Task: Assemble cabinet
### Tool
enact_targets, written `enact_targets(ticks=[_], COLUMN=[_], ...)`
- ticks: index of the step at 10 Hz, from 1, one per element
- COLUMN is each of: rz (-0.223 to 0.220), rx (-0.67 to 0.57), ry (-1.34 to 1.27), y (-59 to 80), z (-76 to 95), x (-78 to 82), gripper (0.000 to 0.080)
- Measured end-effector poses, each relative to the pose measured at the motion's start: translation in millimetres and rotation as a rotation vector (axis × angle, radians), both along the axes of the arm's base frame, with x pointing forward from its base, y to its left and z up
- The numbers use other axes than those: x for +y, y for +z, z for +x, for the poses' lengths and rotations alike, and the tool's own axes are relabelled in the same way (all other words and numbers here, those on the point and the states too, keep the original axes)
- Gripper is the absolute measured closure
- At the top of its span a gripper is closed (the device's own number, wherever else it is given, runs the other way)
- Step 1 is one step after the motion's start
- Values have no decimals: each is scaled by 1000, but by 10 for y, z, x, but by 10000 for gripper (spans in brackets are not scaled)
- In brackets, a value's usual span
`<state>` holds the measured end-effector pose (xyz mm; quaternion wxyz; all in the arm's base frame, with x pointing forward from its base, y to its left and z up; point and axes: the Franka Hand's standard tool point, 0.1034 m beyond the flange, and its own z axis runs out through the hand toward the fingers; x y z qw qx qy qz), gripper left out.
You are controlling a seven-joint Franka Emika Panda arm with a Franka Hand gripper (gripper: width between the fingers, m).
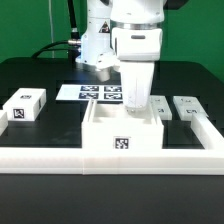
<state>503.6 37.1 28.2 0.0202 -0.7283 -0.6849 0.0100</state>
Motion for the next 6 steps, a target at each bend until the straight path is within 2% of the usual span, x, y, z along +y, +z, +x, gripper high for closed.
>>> enact_targets(ticks=[3,6], rz=[5,4], rx=[-3,-1], ry=[11,13], y=[5,3], z=[66,122], x=[303,539], gripper=[758,758])
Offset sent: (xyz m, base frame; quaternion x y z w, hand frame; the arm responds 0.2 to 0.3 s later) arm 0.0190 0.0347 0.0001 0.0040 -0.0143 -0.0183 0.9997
